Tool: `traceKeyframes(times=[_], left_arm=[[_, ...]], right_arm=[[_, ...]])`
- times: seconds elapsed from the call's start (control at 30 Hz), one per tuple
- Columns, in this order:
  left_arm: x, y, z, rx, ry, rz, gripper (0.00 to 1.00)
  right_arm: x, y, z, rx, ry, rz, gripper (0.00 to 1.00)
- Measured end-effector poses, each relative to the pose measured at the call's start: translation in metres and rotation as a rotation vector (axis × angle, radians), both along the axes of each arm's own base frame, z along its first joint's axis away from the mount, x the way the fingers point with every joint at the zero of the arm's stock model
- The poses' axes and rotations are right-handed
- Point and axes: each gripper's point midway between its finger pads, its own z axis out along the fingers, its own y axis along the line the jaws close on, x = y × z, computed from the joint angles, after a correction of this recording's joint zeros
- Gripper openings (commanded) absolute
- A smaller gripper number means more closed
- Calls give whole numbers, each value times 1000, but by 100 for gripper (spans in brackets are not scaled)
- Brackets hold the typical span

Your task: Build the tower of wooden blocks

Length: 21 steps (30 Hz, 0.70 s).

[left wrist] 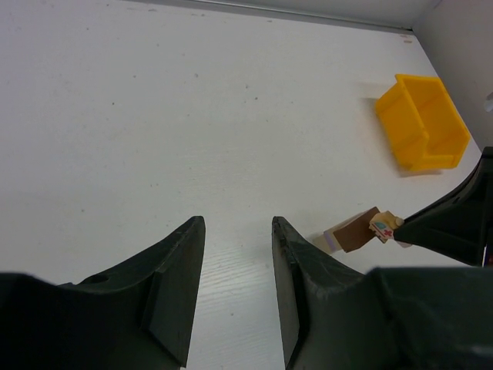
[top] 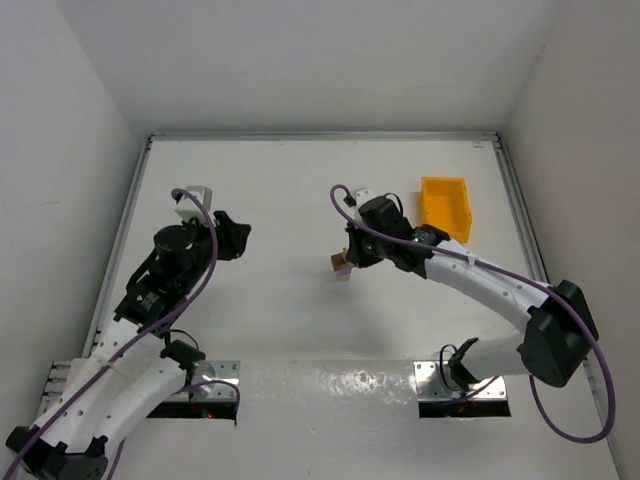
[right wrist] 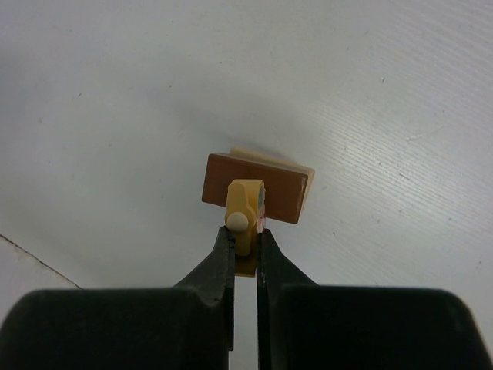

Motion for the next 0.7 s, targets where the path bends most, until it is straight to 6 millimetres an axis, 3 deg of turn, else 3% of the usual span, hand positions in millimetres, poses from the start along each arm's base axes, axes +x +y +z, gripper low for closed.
traceKeyframes(times=[0.7], left_arm=[[-1, -2, -1, -2, 4, -12, 37]], right_arm=[[11, -1, 3, 27, -31, -85, 1]])
